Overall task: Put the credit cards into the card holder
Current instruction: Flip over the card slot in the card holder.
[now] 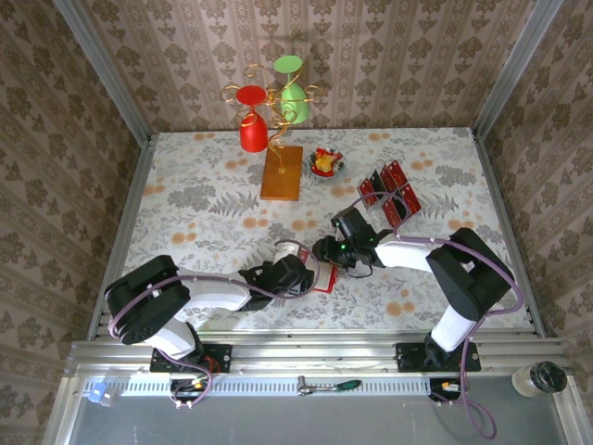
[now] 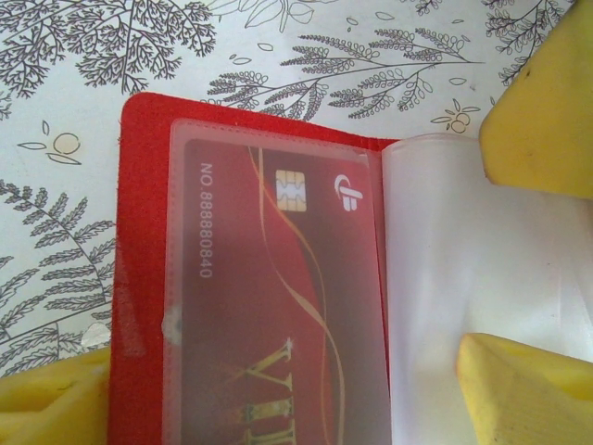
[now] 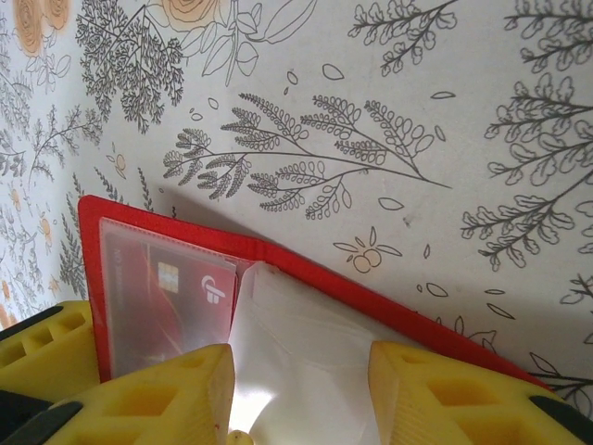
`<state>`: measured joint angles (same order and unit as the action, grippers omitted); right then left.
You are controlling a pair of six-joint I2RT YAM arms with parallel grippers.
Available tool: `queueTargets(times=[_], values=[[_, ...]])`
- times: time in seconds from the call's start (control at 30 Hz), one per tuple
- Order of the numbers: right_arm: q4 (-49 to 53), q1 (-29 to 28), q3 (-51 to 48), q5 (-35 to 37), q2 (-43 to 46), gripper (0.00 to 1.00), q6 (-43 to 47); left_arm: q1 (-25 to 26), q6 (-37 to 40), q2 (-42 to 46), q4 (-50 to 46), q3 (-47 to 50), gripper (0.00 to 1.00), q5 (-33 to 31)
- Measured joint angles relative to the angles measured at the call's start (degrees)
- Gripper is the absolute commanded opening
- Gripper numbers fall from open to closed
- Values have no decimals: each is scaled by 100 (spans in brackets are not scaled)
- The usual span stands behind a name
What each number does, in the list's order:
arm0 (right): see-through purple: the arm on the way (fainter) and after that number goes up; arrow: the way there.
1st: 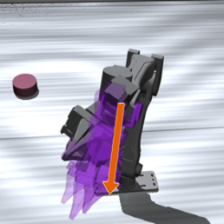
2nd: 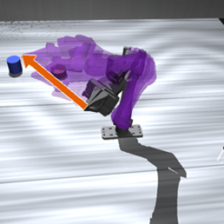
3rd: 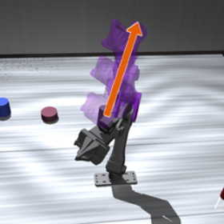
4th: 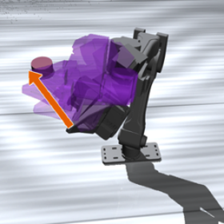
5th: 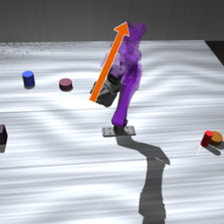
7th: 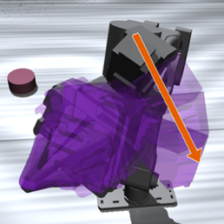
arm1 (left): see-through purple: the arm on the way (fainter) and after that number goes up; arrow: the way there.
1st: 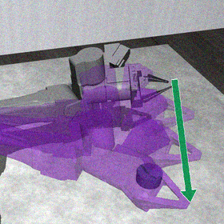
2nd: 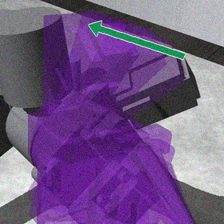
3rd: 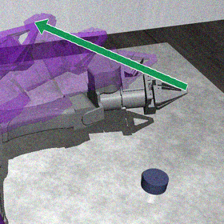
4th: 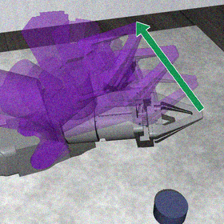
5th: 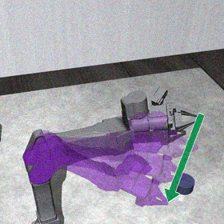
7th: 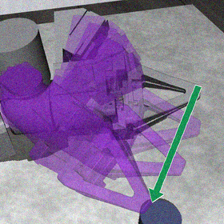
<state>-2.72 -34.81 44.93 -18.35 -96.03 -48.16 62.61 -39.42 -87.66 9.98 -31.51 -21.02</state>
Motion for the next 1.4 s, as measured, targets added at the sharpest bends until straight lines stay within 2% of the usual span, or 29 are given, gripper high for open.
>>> queueTargets(times=[0.4, 0.63, 1.13, 1.4], values=[[-9, -31, 0, -153, 0, 32, -48, 0, -2, 55, -61, 7, 89, 2], [-13, -33, 0, -278, 7, 31, -151, 0, -2, 258, -203, 79, 93, -28], [-96, -90, 129, -614, 7, 45, -334, -48, 2, 1401, -667, 81, 95, -343], [-92, -195, 673, -662, -31, 46, -330, -243, 2, 1939, -848, 243, 95, -479]])
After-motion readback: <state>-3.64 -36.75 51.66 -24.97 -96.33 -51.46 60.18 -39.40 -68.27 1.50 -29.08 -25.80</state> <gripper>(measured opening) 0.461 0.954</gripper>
